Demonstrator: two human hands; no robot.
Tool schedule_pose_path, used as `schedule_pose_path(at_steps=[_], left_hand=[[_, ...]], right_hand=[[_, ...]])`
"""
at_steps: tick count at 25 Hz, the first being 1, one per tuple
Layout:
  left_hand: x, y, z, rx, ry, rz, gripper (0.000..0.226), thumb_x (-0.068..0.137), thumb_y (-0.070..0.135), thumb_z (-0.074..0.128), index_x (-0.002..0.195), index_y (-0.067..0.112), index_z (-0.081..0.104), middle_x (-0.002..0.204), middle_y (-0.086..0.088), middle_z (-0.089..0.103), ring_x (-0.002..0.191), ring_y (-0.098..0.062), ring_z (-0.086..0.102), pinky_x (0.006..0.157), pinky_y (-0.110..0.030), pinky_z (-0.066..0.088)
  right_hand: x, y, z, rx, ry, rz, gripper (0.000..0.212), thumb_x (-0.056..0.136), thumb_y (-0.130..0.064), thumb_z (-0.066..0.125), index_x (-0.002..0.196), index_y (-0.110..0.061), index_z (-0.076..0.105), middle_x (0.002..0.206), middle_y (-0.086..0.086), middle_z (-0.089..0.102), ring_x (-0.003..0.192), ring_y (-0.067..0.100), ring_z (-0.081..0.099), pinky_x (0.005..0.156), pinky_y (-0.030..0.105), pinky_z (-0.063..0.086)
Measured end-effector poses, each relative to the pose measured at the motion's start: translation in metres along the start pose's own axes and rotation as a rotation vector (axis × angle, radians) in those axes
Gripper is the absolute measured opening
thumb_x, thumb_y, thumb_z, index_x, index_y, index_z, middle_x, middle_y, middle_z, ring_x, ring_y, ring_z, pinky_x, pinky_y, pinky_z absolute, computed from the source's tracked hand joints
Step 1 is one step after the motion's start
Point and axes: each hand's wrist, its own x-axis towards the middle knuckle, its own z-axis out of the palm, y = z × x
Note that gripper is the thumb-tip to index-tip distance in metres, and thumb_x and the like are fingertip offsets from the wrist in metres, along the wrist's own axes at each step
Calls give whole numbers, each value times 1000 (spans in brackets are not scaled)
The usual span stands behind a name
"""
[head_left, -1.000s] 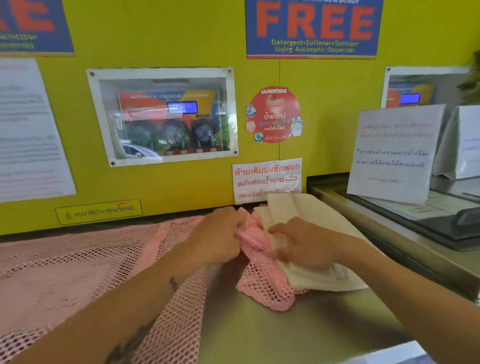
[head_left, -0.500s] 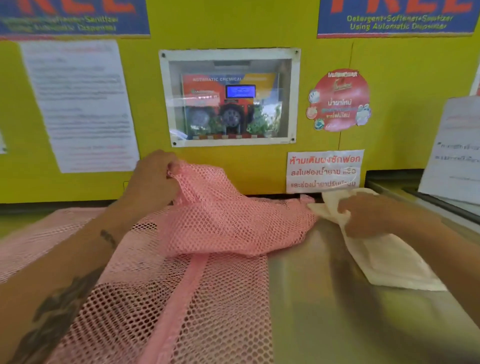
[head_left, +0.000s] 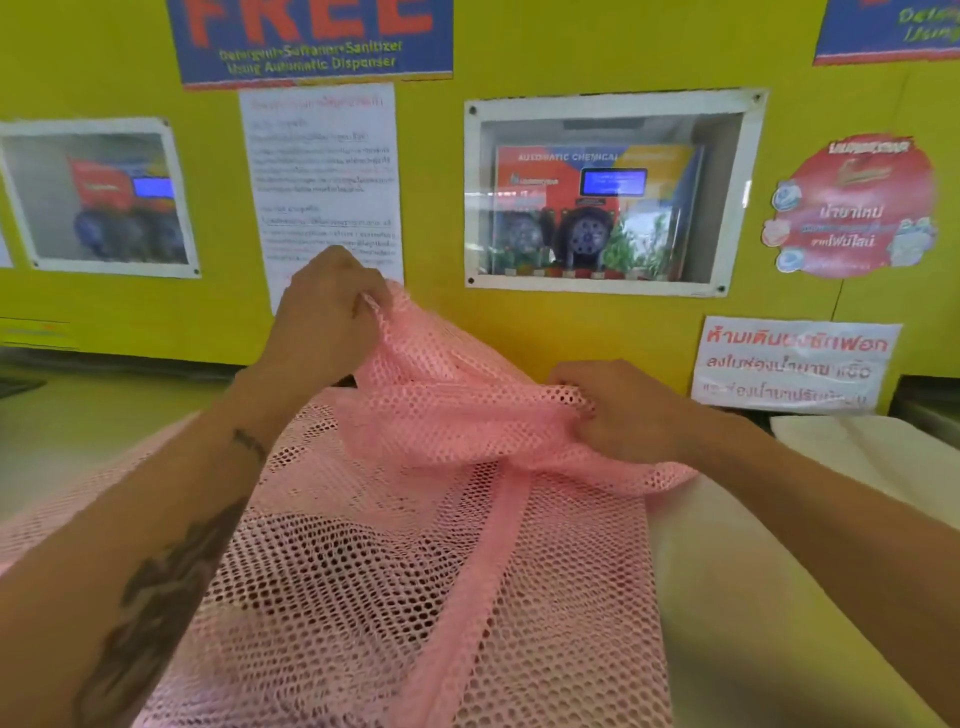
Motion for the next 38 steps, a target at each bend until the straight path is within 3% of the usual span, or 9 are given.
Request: schedule_pose_path(at_steps=[4,7,9,13,20,24,28,33,38], left_hand=[[-6,-37,-41,217,-41,-277,32,74,3,46,87,7,76,95,-14,60,92,-39,59,76,-38,46],[-20,-37,-58,304,-559,-417,26,84,6,52,94,17,73,103,-3,57,101,-30,57,79,-35,42],[-25,-24,-63,169,-693,-395,32,87,6,50,93,28,72,109,0,59,97,-28,59,81,-38,46],[-29,18,-33,-45,-673,-198,24,94,20,50,101,34,68,113,7,65,103,-14,59,88,-33,46],[-52,18,43,331,-1354,-175,68,97,59,30,155,29,11,164,-6,12,149,-26,18,119,-45,15],[-43,15,40,468,-1193,-199,76,85,68,37,149,27,33,158,-1,34,140,-24,36,115,-46,29],[-30,43,8,130,-893,-174,26,93,49,49,111,35,63,122,10,58,106,-14,53,88,-33,42],[-44,74,-48,-101,-1241,-67,17,86,46,65,78,32,69,63,13,62,60,0,55,64,-25,39],[-83,69,-36,103,-1295,-32,39,75,46,74,112,49,61,97,19,62,89,-1,59,84,-35,50]], right_hand=[[-25,10,-12,69,-26,-144,35,79,-9,73,68,-32,50,69,-13,55,68,4,50,63,30,39],[-48,10,-18,22,-593,-64,21,74,-20,72,73,-36,60,85,-9,66,82,10,61,79,37,52],[-47,10,-24,249,-737,-14,17,75,-24,72,84,-38,69,94,-2,73,88,13,67,83,38,54],[-18,7,-20,263,-232,69,24,89,-22,67,107,-38,65,103,-9,69,99,10,66,91,36,52],[-12,-8,38,-104,-461,73,44,90,-24,55,129,-42,46,143,-10,43,130,14,40,110,45,33],[-16,3,26,-252,-154,117,42,86,-19,55,125,-36,52,138,-7,48,129,15,43,108,44,35],[-30,-6,15,-8,-358,50,40,89,-45,59,127,-38,54,134,-15,50,123,7,45,104,32,37],[-29,7,29,-42,-284,84,15,85,-21,64,100,-24,66,108,-8,62,102,14,55,89,35,45],[-14,10,39,-100,84,139,14,89,-15,56,94,-26,62,103,-6,61,97,17,57,82,37,48]])
